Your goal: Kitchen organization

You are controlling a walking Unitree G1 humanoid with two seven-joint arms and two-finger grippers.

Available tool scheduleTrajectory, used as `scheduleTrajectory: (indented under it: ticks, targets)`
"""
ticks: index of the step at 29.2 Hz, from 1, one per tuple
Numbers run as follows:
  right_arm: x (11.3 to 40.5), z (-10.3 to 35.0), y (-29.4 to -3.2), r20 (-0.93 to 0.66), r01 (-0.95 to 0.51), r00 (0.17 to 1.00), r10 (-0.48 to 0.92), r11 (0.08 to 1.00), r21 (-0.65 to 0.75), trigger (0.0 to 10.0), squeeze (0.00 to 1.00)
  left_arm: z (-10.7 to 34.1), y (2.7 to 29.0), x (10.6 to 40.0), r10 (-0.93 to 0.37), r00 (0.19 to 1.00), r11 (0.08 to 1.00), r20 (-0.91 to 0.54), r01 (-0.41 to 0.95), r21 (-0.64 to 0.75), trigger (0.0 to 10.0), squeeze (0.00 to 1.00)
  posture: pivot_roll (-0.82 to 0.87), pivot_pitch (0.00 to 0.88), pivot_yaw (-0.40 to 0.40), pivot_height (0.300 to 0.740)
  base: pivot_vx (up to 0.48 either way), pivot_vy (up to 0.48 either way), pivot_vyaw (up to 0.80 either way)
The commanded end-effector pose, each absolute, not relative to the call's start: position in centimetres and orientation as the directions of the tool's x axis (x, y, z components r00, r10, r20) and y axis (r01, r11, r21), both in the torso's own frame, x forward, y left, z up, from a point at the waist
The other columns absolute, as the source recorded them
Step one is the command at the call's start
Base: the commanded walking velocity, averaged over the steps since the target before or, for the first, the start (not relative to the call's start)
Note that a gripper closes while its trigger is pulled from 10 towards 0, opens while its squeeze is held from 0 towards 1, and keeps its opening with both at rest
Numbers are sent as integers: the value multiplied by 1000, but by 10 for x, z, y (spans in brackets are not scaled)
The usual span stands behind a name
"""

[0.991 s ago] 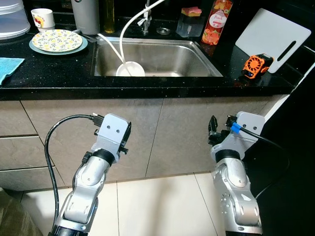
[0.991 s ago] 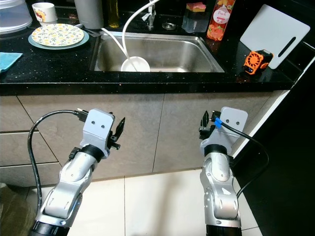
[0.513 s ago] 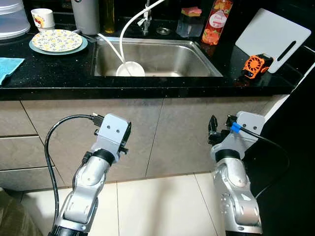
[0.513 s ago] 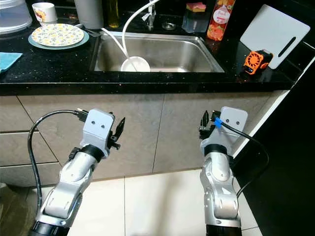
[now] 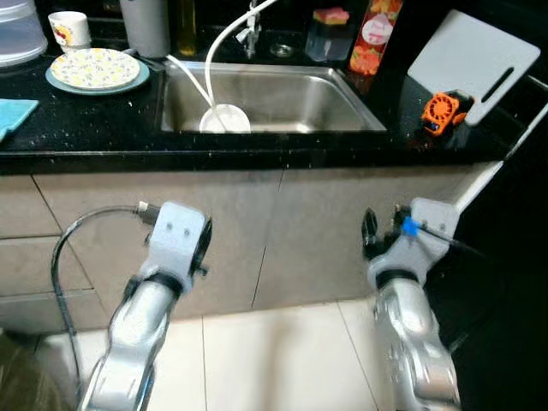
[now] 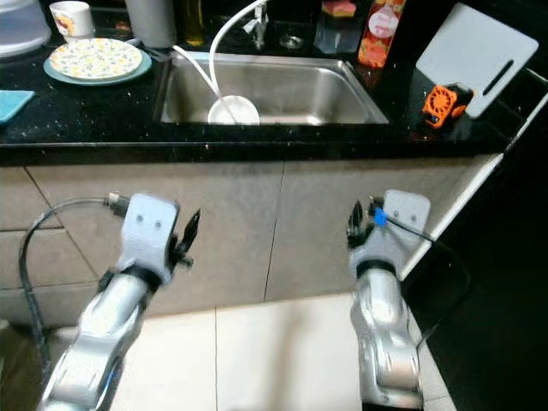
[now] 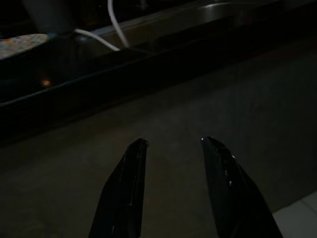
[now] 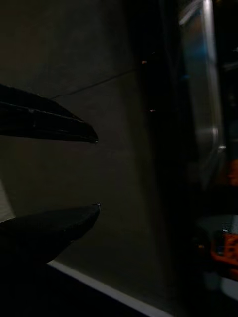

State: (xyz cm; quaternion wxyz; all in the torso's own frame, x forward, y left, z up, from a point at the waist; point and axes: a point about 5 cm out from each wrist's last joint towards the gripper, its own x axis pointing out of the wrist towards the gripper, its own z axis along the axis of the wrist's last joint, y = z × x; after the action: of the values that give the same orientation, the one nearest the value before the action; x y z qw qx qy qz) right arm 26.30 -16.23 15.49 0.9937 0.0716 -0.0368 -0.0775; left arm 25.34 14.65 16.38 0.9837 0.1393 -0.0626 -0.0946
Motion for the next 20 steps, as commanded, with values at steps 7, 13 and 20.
scheduleTrajectory:
  ticks: [7,13,20]
  targets:
    - [258,153,-158,68,132,987,-143,980,149,10000,0,158,147,257,-210,976,943,59,186,278,10000,0,159,64,-71,740,0,0,0]
    - [263,157,-155,82,111,989,-123,984,138,10000,0,161,146,257,-216,976,942,43,196,274,10000,0,147,69,-73,740,0,0,0]
    - [263,159,-154,89,114,988,-127,984,136,10000,0,162,146,258,-216,975,941,46,196,275,10000,0,144,69,-74,740,0,0,0]
